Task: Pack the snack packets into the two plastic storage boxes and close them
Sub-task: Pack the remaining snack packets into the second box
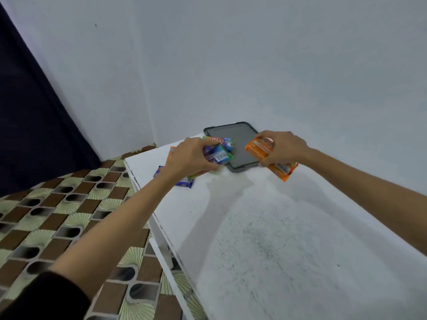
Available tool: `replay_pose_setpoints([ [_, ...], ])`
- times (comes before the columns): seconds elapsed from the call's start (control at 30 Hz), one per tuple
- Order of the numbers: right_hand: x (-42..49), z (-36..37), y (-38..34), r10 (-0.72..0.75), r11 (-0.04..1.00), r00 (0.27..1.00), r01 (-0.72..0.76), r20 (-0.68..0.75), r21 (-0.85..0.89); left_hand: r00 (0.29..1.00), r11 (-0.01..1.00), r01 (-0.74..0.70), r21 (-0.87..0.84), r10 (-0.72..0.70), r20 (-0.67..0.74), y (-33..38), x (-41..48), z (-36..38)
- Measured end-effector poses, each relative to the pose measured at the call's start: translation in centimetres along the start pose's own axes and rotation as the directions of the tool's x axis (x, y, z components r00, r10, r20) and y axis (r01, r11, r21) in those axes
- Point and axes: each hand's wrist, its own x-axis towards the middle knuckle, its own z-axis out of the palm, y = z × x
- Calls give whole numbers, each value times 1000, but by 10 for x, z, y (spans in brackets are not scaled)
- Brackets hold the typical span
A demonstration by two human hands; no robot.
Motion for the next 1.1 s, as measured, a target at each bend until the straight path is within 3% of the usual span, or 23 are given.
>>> replay_pose_setpoints([
  [0.2, -109, -52, 53, 88, 995, 995, -90, -39, -41, 972, 971, -235, -42, 236, 22, 100, -4, 3],
  [0.43, -261, -84, 112, 190, 978, 981, -194, -48, -83, 860, 871, -478, -111, 490, 142, 226, -43, 32],
  [0.73, -450, -80, 151, 307, 947, 952, -305, 3, -100, 574, 621, -758, -199, 781, 246, 364, -135, 54],
  [0.83, -498, -69, 157, 357, 933, 930, -349, 90, -90, 455, 523, -806, -276, 846, 277, 392, -170, 59],
  [0.97, -543, -47, 164, 351, 936, 910, -338, 220, -95, 276, 406, -861, -306, 879, 389, 421, -210, 77],
  [1.1, -571, -21, 168, 383, 921, 873, -334, 302, -202, 152, 330, -907, -262, 836, 527, 445, -239, 103],
])
